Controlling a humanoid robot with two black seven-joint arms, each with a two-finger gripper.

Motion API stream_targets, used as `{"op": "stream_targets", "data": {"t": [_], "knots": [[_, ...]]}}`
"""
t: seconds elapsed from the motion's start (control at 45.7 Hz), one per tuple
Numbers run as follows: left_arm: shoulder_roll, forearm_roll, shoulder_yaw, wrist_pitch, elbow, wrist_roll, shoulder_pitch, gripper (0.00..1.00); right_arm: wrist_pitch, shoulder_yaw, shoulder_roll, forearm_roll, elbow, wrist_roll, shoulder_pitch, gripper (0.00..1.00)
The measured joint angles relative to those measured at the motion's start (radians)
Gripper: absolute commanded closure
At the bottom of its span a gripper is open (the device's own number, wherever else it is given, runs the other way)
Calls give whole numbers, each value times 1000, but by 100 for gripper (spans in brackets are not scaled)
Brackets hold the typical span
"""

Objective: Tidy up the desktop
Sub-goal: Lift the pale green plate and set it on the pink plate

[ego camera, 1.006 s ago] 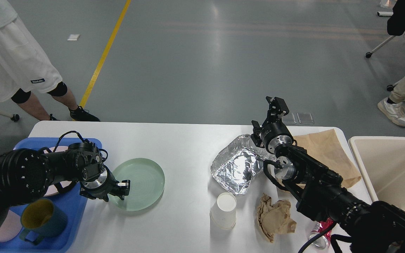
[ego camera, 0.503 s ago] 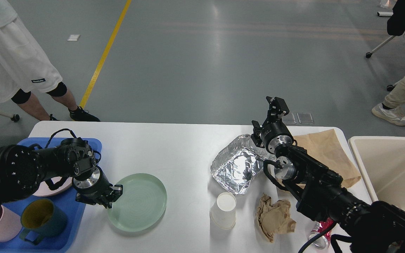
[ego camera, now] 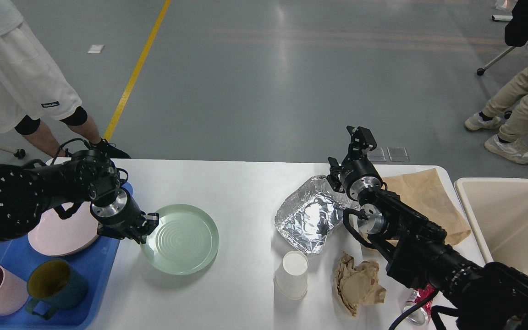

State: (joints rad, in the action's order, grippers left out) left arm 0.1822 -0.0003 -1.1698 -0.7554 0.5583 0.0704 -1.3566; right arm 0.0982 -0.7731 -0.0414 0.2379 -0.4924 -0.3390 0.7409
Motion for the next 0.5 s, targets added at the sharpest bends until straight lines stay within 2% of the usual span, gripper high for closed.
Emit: {"op": "stream_targets", "data": {"t": [0.131,0.35,0.503], "knots": [[47,0,0,-1,-1,18,-49,100,0,0,0,1,0,0,0,0],[170,2,-3,-2,-5,23,-101,100,0,0,0,1,0,0,0,0],[253,6,-6,5,-88,30,-77,100,0,0,0,1,0,0,0,0]]}}
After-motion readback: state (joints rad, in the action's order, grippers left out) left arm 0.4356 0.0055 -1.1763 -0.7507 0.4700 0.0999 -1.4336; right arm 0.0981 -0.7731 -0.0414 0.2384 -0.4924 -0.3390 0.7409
